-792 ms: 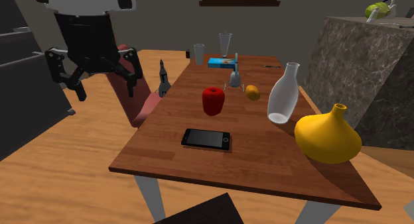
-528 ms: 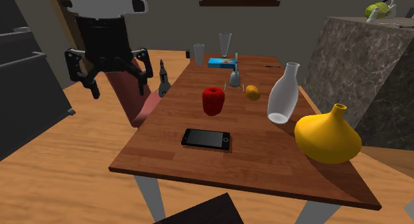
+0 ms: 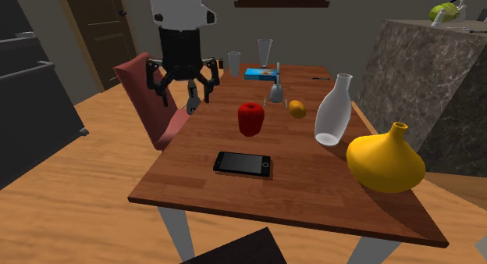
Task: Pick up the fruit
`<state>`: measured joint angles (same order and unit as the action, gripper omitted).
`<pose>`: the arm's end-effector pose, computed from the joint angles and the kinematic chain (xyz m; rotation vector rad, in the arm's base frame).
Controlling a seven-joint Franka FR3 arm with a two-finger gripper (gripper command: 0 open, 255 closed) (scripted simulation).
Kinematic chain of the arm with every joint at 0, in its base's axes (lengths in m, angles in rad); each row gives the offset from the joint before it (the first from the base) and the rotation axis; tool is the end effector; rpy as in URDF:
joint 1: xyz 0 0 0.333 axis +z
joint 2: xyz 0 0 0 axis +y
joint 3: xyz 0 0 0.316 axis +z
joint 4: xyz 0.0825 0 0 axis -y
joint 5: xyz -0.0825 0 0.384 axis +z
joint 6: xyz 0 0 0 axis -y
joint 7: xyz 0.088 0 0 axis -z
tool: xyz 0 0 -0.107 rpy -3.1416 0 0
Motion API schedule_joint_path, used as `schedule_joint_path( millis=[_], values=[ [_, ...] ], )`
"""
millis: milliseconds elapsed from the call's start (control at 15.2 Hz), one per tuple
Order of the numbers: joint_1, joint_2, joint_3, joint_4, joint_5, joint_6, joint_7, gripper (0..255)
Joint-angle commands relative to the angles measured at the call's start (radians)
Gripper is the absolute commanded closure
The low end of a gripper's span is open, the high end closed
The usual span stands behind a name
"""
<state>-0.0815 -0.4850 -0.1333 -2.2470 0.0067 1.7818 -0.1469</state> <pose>0.3985 -0.0939 0.5519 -3.0754 0.0839 -0.0426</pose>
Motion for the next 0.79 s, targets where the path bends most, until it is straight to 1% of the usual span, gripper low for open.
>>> schedule_joint_path(
  millis=[0,330,726],
  values=[
    [-0.008,0.057,-0.029,0.037,-0.008,0.013,-0.042,0],
    [-0.028,0.220,-0.102,0.159,-0.010,0.034,-0.155,0],
    [-0.059,0.437,-0.173,0.348,0.023,0.033,-0.292,0]
  ],
)
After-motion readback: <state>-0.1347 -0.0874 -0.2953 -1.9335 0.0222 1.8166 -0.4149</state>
